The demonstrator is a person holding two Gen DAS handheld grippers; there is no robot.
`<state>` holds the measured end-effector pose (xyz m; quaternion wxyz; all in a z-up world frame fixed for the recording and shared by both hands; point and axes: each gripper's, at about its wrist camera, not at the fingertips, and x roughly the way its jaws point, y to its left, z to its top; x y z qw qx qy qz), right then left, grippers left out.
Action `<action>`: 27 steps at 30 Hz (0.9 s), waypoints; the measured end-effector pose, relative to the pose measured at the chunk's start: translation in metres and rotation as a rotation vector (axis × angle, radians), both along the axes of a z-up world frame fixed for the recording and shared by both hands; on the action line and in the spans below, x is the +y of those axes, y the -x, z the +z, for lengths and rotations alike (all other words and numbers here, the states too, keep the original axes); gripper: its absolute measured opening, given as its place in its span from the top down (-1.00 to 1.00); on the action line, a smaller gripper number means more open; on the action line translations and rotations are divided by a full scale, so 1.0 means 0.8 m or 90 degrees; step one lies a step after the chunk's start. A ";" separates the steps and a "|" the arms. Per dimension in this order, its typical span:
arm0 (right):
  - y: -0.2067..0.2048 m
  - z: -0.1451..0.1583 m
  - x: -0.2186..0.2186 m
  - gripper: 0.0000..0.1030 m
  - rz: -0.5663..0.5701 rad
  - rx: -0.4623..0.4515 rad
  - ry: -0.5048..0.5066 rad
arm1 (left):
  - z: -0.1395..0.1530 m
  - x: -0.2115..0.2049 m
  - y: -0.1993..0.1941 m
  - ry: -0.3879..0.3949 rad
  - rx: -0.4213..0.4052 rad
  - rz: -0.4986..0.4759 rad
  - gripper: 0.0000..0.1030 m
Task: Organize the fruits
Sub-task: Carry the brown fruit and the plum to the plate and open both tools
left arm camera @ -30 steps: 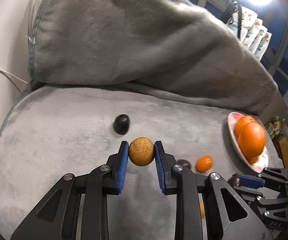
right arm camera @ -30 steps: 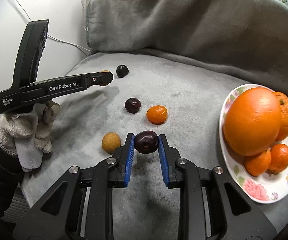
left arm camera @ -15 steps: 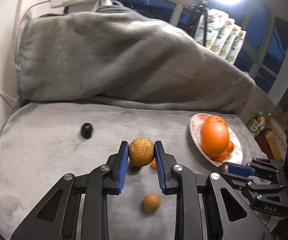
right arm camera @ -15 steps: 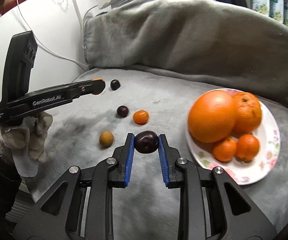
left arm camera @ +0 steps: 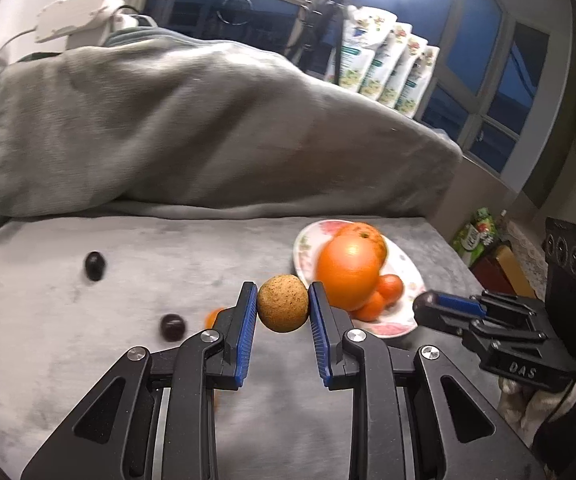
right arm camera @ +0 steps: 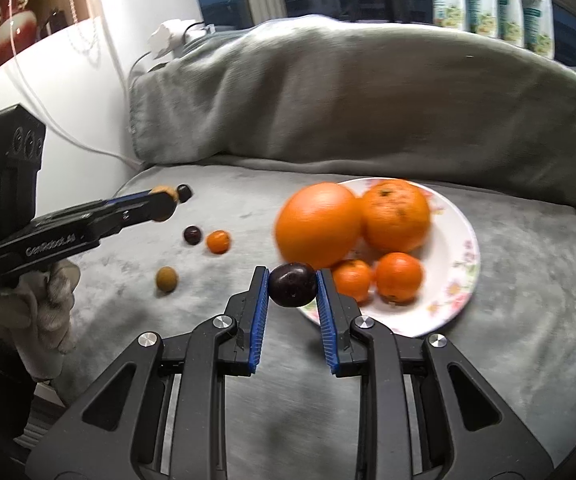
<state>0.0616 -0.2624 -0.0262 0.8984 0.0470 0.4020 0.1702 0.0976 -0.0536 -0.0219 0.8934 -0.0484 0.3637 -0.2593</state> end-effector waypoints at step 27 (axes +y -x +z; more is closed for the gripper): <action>-0.058 -0.015 -0.119 0.51 -0.105 0.023 -0.010 | -0.013 -0.133 0.018 -0.008 0.015 -0.130 0.52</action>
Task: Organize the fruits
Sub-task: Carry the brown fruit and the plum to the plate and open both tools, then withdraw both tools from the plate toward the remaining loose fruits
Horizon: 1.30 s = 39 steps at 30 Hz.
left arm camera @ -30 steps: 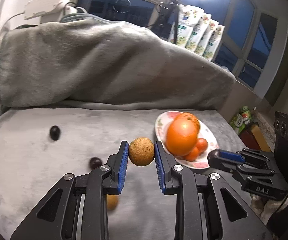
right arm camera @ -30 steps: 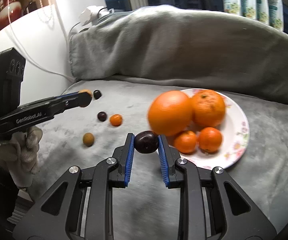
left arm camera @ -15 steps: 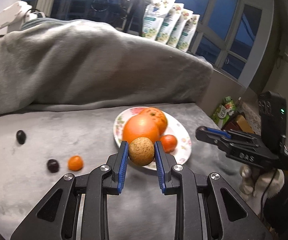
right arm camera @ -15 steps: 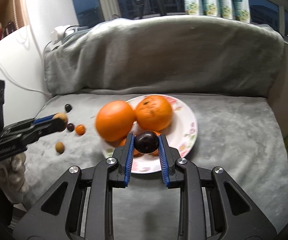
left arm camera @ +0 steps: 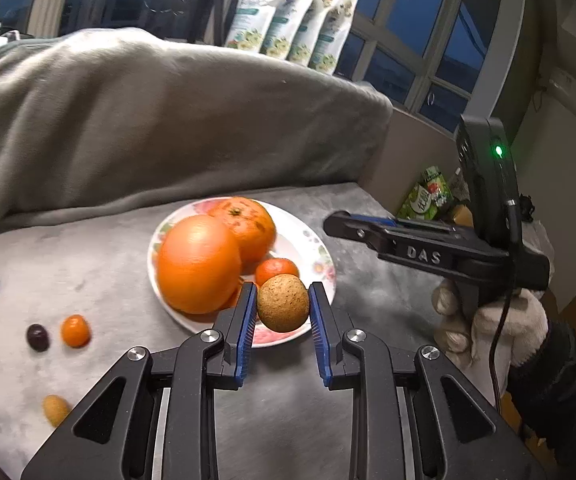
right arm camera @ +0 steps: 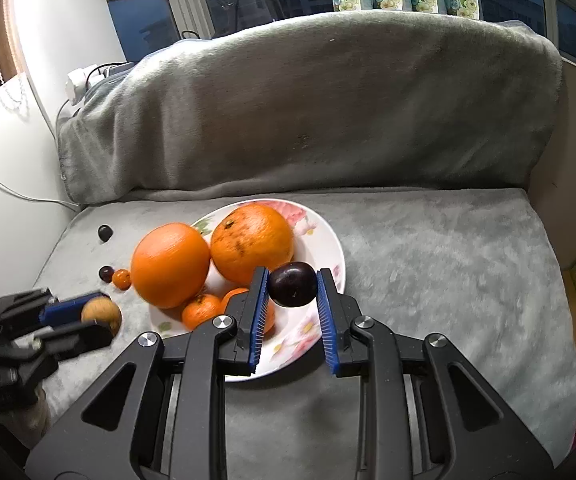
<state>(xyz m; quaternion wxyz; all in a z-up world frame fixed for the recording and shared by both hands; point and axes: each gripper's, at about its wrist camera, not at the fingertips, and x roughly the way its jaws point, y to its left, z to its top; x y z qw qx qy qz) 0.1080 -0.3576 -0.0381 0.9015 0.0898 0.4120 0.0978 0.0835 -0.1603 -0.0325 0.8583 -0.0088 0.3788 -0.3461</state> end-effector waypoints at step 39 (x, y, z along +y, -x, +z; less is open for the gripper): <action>-0.029 -0.006 -0.005 -0.39 0.001 -0.012 -0.014 | -0.016 -0.044 0.003 -0.052 -0.023 -0.014 -0.01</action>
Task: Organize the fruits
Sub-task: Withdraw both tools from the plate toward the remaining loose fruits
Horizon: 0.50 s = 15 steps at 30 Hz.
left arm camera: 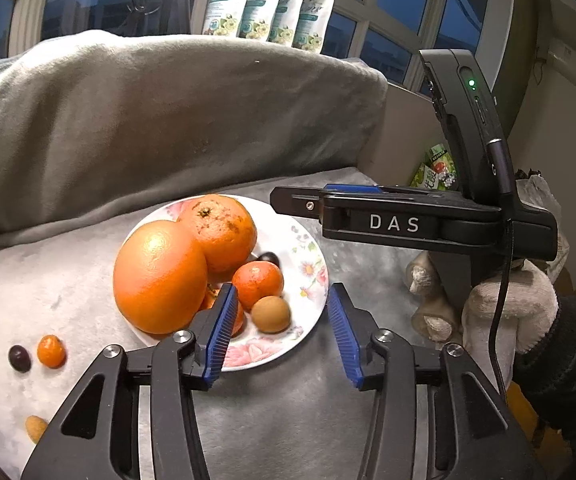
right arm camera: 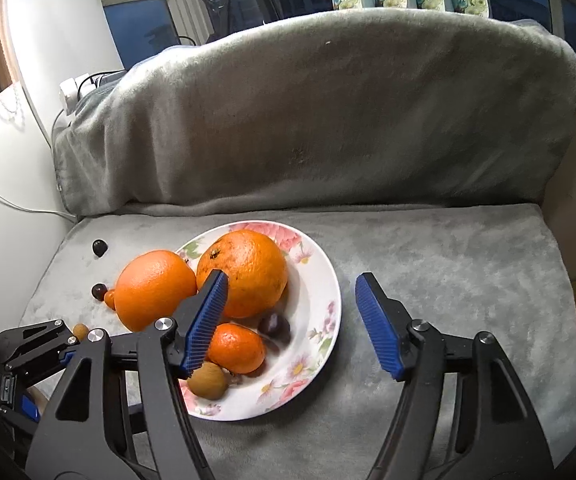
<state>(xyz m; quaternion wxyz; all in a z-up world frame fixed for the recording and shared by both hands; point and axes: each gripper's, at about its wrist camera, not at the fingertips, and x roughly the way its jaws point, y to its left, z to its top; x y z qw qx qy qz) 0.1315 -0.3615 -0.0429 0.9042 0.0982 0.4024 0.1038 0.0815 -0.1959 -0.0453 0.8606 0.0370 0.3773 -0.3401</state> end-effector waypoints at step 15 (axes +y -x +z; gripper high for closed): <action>0.006 0.012 -0.009 -0.58 -0.027 -0.016 -0.013 | 0.015 0.010 0.008 -0.013 -0.028 0.023 -0.54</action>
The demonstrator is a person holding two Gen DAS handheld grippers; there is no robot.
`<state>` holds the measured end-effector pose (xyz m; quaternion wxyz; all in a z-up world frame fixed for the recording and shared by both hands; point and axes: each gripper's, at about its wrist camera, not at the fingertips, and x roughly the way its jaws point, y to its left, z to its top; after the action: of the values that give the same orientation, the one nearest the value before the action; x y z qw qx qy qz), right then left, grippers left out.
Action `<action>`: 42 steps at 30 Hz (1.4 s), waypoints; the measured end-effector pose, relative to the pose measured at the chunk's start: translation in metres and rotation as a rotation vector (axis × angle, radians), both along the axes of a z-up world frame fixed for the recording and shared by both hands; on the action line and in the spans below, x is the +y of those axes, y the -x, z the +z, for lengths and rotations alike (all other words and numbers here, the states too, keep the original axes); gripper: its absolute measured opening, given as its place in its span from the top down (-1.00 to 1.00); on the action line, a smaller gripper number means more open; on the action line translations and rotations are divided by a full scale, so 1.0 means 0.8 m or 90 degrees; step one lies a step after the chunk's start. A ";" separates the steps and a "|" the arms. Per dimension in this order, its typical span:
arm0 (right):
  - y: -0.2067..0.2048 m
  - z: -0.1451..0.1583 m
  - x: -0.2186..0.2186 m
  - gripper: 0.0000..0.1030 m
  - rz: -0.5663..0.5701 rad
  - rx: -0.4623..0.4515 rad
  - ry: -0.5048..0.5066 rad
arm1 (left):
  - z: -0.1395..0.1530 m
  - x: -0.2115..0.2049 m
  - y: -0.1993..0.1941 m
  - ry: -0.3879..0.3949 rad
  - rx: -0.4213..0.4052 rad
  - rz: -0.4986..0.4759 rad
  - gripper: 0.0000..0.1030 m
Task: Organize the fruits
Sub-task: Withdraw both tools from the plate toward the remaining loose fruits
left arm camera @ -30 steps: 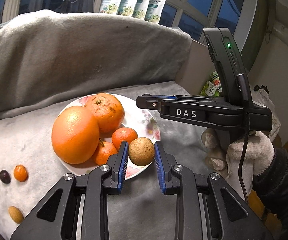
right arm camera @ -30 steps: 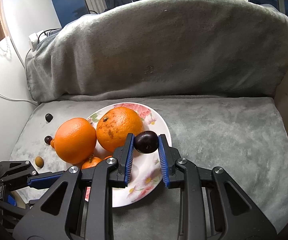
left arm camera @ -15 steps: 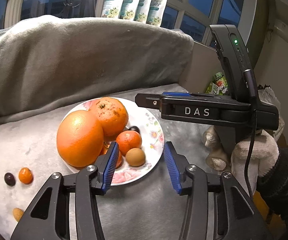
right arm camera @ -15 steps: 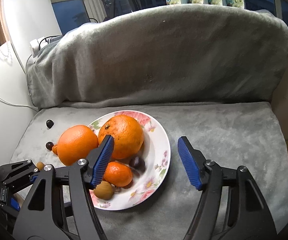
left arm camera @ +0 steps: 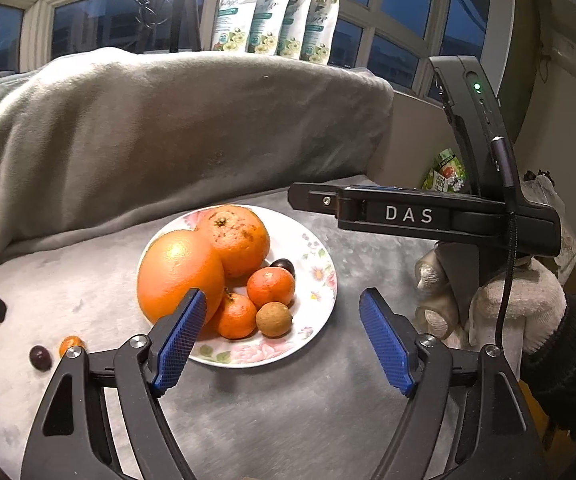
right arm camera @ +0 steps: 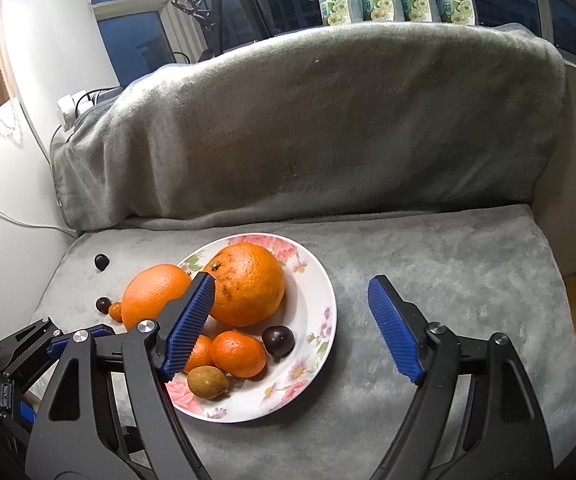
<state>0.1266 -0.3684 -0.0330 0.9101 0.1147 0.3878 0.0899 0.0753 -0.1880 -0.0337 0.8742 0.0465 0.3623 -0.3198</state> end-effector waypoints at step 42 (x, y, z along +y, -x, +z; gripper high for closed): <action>0.042 0.032 0.051 -0.97 -0.018 -0.029 0.007 | 0.009 0.186 0.029 -0.030 -0.038 0.161 -0.54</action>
<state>0.0933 -0.3278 -0.0073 0.9206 0.1131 0.3657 0.0775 0.0520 -0.0392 -0.0269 0.9166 0.0303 0.3465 -0.1970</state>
